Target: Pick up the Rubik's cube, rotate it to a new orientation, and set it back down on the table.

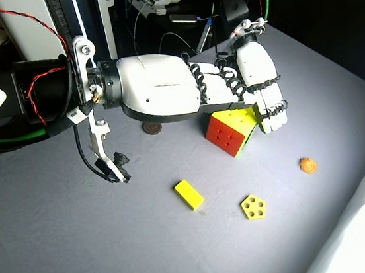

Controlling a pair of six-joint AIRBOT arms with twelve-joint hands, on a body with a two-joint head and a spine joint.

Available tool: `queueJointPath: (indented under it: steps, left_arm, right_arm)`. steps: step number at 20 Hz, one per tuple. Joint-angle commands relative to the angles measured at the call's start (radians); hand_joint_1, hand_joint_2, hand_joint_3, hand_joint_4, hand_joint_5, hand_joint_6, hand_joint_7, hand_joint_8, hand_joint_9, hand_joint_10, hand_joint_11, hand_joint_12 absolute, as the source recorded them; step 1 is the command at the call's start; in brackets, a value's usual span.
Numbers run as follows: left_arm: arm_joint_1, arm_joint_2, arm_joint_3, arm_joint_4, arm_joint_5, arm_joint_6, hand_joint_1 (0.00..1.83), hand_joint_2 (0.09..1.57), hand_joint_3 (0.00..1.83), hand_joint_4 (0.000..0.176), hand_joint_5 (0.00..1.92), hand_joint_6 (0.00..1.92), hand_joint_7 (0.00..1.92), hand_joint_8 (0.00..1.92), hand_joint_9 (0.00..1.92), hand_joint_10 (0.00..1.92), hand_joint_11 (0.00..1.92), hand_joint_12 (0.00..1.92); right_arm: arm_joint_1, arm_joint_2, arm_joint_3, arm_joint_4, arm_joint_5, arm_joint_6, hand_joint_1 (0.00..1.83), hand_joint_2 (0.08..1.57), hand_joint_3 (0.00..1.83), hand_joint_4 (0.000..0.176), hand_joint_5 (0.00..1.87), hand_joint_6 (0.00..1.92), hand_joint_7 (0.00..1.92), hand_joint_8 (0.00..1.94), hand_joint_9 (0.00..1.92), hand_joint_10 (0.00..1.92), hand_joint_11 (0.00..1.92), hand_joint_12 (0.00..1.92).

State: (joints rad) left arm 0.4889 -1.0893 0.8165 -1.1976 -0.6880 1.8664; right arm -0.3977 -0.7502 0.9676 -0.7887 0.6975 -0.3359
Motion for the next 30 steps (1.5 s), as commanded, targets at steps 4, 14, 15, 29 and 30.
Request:
queueJointPath:
  steps: [4, 14, 15, 29, 30]
  left_arm:
    - [-0.012, -0.011, 0.021, 0.047, -0.050, 0.012, 1.07, 1.06, 0.01, 0.000, 0.00, 0.00, 0.00, 0.00, 0.00, 0.00, 0.00, 0.00]
    - [-0.017, -0.032, 0.047, 0.023, -0.036, 0.041, 1.06, 1.05, 0.00, 0.000, 0.00, 0.00, 0.00, 0.00, 0.00, 0.00, 0.00, 0.00]
    - [-0.017, -0.033, 0.047, 0.022, -0.033, 0.042, 1.04, 1.06, 0.00, 0.000, 0.00, 0.00, 0.00, 0.00, 0.00, 0.00, 0.00, 0.00]
    - [-0.023, -0.043, 0.047, 0.003, -0.016, 0.066, 1.01, 1.06, 0.00, 0.000, 0.00, 0.00, 0.00, 0.00, 0.00, 0.00, 0.00, 0.00]
    - [-0.023, -0.043, 0.047, 0.000, -0.016, 0.069, 1.02, 1.05, 0.00, 0.000, 0.00, 0.00, 0.00, 0.00, 0.00, 0.00, 0.00, 0.00]
  right_arm:
    - [0.007, 0.006, -0.004, 0.054, 0.091, 0.002, 0.20, 1.24, 0.00, 0.000, 0.04, 0.01, 0.12, 0.01, 0.09, 0.01, 0.01, 0.00]
    - [0.006, 0.006, -0.004, 0.052, 0.091, 0.002, 0.19, 1.25, 0.00, 0.000, 0.04, 0.00, 0.12, 0.00, 0.09, 0.00, 0.01, 0.01]
    - [0.006, 0.006, -0.004, 0.051, 0.091, 0.002, 0.18, 1.25, 0.00, 0.000, 0.04, 0.00, 0.12, 0.00, 0.08, 0.00, 0.00, 0.01]
    - [0.004, 0.006, -0.004, 0.047, 0.092, 0.002, 0.19, 1.25, 0.00, 0.000, 0.04, 0.01, 0.13, 0.00, 0.10, 0.01, 0.01, 0.03]
    - [0.004, 0.006, -0.004, 0.047, 0.092, 0.002, 0.20, 1.24, 0.00, 0.000, 0.04, 0.01, 0.13, 0.00, 0.09, 0.00, 0.00, 0.02]
